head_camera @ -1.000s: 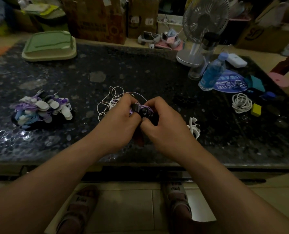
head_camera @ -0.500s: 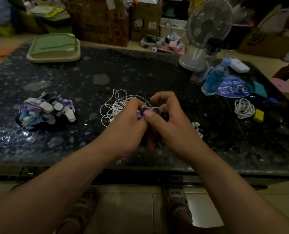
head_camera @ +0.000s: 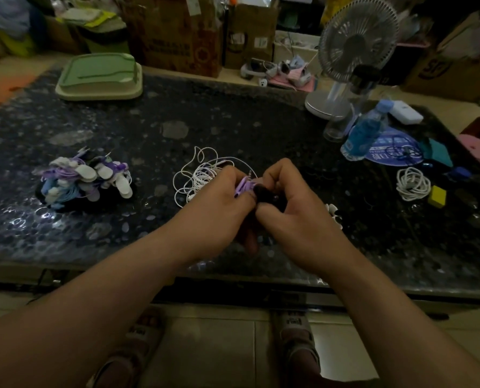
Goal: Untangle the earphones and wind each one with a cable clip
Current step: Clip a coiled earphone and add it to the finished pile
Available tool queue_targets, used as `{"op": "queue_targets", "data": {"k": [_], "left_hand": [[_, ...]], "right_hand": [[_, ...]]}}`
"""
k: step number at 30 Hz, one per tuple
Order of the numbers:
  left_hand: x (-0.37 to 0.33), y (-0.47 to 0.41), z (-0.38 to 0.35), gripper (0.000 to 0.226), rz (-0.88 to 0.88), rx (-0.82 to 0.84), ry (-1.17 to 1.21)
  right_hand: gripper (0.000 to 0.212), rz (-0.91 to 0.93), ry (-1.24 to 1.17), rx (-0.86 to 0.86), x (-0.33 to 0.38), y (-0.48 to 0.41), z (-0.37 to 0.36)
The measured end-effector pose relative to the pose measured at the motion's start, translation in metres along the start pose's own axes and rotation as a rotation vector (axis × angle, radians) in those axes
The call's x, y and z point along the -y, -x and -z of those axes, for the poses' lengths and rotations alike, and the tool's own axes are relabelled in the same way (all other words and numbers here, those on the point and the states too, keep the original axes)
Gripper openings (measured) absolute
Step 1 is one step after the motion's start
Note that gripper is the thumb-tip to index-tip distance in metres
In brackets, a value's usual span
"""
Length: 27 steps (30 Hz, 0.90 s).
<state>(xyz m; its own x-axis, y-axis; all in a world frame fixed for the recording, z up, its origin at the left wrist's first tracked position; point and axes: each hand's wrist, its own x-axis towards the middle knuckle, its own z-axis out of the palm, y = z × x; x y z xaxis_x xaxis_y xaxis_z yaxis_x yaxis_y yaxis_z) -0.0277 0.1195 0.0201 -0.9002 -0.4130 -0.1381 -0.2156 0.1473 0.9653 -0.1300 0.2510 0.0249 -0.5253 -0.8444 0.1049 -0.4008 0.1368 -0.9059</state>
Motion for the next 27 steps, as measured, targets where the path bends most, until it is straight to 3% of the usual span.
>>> {"op": "queue_targets", "data": {"k": [4,7,16,21,27], "left_hand": [[-0.008,0.001,-0.001,0.02,-0.001,0.025,0.07],[-0.007,0.001,-0.002,0.016,-0.003,0.018,0.036],[0.002,0.002,0.003,0.004,-0.204,-0.095,-0.356],[0.003,0.002,0.009,0.005,-0.283,-0.002,-0.621],[0.002,0.001,0.014,0.008,-0.315,0.039,-0.61]], "right_hand": [[0.013,-0.043,-0.055,-0.14,-0.002,0.0,-0.003],[0.016,-0.039,0.035,-0.243,-0.002,-0.001,-0.01],[0.019,-0.13,0.093,-0.205,-0.002,-0.006,-0.014],[0.015,-0.122,0.071,-0.181,-0.002,-0.003,-0.016],[0.007,-0.056,0.256,-0.262,-0.004,0.0,-0.024]]}}
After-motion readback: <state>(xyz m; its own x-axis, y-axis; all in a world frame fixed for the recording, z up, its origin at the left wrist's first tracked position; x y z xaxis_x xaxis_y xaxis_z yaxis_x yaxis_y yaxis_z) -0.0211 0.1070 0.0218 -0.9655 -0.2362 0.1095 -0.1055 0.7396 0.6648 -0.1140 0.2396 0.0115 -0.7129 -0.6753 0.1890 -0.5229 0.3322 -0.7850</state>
